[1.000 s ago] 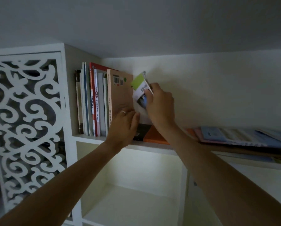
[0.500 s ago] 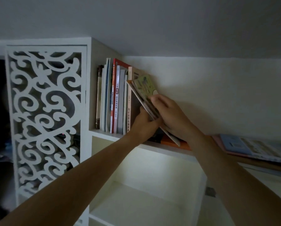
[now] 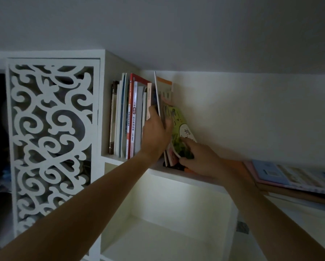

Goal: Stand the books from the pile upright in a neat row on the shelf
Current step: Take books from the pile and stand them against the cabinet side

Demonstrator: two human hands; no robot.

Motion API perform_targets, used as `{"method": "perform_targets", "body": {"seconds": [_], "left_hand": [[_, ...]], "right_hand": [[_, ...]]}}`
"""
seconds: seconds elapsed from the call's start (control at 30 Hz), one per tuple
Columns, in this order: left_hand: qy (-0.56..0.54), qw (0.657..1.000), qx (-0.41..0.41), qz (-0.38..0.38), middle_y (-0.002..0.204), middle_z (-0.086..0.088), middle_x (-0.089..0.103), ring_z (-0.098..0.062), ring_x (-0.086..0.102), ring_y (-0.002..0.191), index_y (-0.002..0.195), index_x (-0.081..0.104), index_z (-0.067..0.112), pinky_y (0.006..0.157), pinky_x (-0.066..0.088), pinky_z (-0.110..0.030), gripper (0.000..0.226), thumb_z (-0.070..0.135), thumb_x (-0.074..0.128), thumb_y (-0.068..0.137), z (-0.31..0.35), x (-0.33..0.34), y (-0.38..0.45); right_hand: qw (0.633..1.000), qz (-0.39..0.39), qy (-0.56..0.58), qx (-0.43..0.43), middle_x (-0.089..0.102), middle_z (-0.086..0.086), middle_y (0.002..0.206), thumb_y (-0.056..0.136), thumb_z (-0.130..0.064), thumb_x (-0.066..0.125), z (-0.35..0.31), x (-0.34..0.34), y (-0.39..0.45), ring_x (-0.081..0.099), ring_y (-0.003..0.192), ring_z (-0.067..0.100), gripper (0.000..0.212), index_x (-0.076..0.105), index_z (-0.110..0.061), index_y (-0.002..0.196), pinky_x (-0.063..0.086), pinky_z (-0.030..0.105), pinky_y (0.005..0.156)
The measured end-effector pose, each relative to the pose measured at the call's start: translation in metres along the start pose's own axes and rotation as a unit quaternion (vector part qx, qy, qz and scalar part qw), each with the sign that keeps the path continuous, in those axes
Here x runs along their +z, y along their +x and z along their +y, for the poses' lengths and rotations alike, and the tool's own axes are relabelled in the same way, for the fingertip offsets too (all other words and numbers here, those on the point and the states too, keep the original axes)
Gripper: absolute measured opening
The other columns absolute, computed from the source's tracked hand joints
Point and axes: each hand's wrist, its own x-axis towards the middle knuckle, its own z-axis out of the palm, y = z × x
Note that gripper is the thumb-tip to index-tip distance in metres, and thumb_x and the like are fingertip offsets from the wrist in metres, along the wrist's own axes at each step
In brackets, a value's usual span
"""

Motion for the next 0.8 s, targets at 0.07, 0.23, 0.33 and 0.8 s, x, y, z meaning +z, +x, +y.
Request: {"method": "perform_targets", "body": {"seconds": [0.07,0.23,0.33,0.8], "left_hand": [[0.007,1.000,0.015,-0.021,0.103,0.004,0.066,-0.008,0.070,0.076,0.133,0.036,0.008,0.059,0.060,-0.020,0.040,0.020,0.060,0.103,0.001,-0.003,0.000],[0.097,0.993,0.061,-0.041,0.108,-0.003,0.066,-0.014,0.070,0.078,0.149,0.030,0.009,0.059,0.058,-0.015,0.064,0.015,0.067,0.098,0.003,-0.014,0.006],[0.160,0.981,0.093,-0.064,0.112,-0.012,0.070,-0.017,0.070,0.075,0.155,0.024,0.012,0.066,0.062,-0.026,0.068,0.018,0.064,0.101,-0.005,-0.019,0.007],[0.497,0.807,0.317,-0.052,0.173,-0.015,0.005,-0.032,-0.005,0.160,0.162,0.027,0.009,0.130,0.003,-0.051,0.059,0.030,0.040,0.108,-0.046,-0.030,-0.003]], "right_hand": [[0.997,0.049,0.064,-0.002,0.058,-0.002,0.143,0.092,-0.028,0.069,-0.010,0.005,0.006,0.057,0.124,0.016,0.063,0.044,-0.029,0.150,0.043,0.022,0.092],[0.958,0.072,0.275,-0.015,0.064,-0.009,0.132,0.097,-0.025,0.064,-0.033,0.031,0.026,0.063,0.117,0.009,0.048,0.043,-0.035,0.139,0.055,0.031,0.097],[0.956,0.065,0.284,-0.032,0.061,-0.009,0.135,0.098,-0.027,0.066,-0.035,0.045,0.027,0.063,0.115,0.006,0.055,0.034,-0.034,0.142,0.053,0.017,0.085],[0.990,0.050,0.082,-0.107,0.051,-0.007,0.149,0.087,-0.033,0.077,-0.015,0.059,0.033,0.057,0.122,0.007,0.098,0.012,-0.035,0.160,0.049,0.028,0.102]]}}
